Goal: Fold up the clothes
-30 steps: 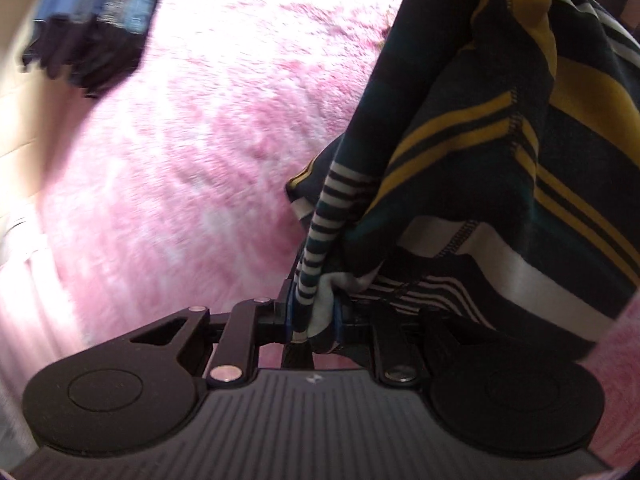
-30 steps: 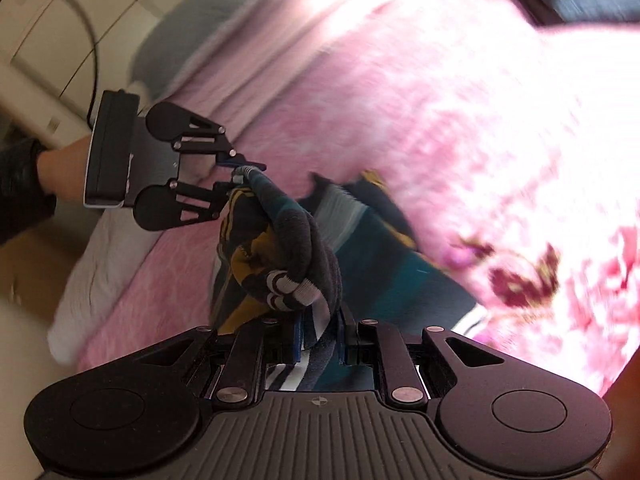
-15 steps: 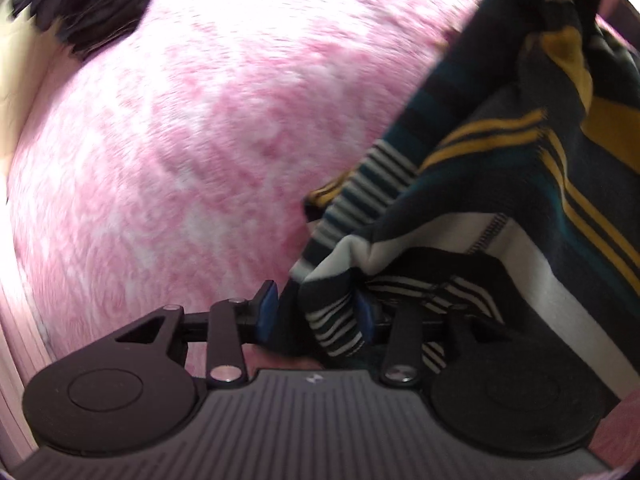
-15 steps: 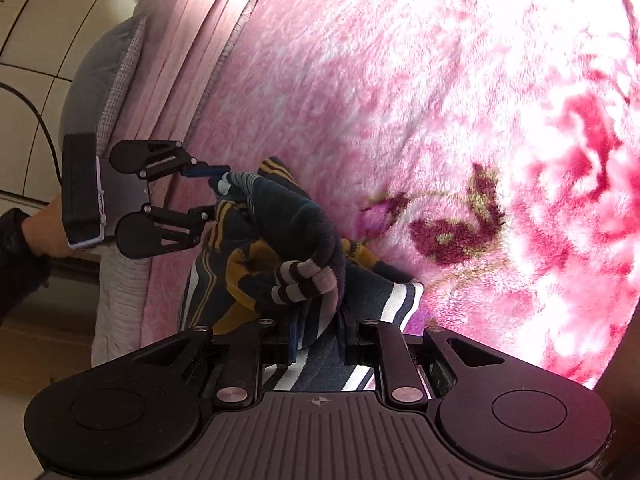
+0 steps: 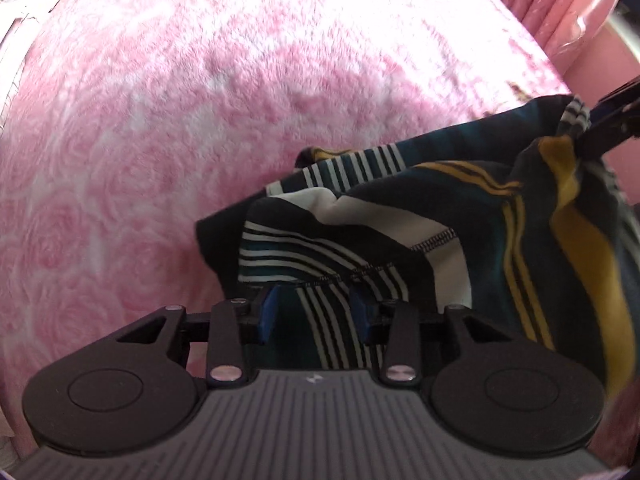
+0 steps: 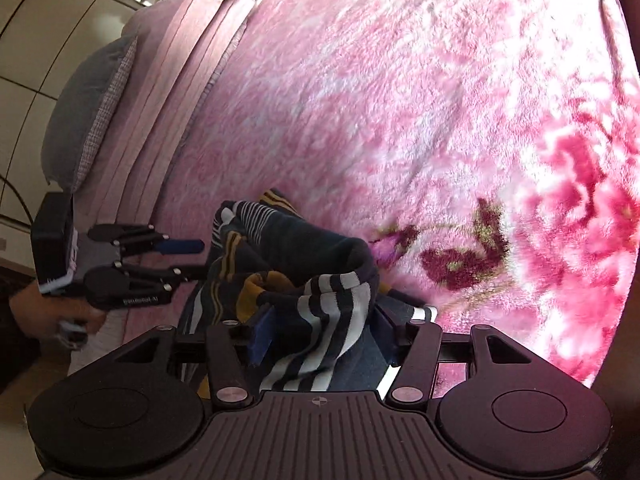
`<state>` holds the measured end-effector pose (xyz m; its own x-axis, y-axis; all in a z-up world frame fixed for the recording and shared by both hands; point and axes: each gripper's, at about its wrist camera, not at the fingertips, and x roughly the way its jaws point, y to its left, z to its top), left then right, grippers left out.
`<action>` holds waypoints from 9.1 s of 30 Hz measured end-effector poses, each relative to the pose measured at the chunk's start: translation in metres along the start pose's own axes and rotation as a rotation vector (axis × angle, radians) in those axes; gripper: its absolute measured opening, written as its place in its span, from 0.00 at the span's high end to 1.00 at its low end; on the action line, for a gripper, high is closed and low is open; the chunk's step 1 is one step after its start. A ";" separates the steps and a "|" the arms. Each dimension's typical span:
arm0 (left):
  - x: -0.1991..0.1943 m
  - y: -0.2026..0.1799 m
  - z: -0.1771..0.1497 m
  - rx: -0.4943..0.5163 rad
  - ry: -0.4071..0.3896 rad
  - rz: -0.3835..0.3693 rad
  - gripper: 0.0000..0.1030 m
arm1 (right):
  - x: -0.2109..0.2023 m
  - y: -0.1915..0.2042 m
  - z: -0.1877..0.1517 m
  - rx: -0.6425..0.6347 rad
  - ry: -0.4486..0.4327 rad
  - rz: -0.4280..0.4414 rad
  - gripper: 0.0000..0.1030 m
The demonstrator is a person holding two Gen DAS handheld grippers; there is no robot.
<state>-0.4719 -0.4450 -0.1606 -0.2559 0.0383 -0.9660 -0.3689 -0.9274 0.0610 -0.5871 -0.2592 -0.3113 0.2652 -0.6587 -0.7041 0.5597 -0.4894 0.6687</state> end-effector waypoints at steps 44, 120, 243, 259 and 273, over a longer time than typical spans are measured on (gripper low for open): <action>0.023 0.038 0.025 0.210 -0.126 0.001 0.94 | 0.049 0.039 0.016 -0.341 0.127 -0.065 0.84; -0.058 -0.022 -0.043 -0.296 -0.131 0.028 0.82 | 0.003 0.083 -0.040 -0.763 0.179 -0.027 0.67; -0.106 -0.234 -0.385 -1.683 -0.462 0.105 0.79 | 0.248 0.329 -0.238 -1.488 0.682 0.259 0.32; -0.092 -0.230 -0.389 -1.817 -0.459 0.220 0.83 | 0.294 0.337 -0.186 -1.340 0.898 0.378 0.93; -0.112 -0.265 -0.393 -1.891 -0.484 0.109 0.70 | 0.225 0.311 -0.187 -1.387 0.677 0.334 0.52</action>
<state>0.0057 -0.3493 -0.1670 -0.5126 -0.2604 -0.8182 0.8545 -0.0607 -0.5159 -0.2062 -0.4532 -0.3065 0.5933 -0.0727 -0.8017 0.5604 0.7523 0.3465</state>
